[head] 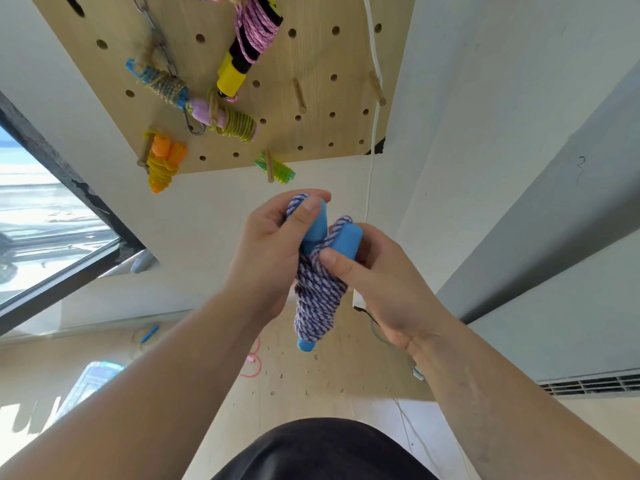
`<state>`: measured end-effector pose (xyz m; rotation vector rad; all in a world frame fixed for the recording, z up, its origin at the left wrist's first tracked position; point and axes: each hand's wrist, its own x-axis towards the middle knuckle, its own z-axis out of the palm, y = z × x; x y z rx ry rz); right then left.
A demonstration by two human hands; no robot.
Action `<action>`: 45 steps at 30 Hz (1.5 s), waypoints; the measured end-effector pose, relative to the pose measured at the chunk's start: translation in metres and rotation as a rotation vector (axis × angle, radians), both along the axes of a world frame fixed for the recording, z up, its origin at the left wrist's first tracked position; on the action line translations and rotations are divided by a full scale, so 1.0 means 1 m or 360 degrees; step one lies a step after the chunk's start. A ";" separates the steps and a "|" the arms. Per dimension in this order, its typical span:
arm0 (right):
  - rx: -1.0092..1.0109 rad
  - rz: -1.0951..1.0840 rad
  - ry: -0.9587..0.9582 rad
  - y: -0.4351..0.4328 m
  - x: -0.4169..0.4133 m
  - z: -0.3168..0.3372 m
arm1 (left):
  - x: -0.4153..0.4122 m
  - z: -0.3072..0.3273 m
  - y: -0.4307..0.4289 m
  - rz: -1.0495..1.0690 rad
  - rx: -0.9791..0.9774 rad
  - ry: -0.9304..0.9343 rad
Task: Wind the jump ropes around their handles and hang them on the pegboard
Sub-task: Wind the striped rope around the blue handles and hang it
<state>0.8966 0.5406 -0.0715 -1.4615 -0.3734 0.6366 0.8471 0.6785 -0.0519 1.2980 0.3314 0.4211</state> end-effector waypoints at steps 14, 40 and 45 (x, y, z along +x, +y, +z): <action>0.0012 0.0079 -0.0069 -0.001 0.024 -0.005 | 0.000 -0.022 -0.017 -0.0014 -0.0067 0.0216; -0.0005 -0.0036 -0.0224 0.117 0.110 0.002 | 0.076 -0.057 0.127 -0.0176 0.0176 0.0165; -0.0033 -0.0174 -0.0267 0.146 0.122 0.002 | 0.114 -0.059 0.155 -0.0072 0.1263 -0.0008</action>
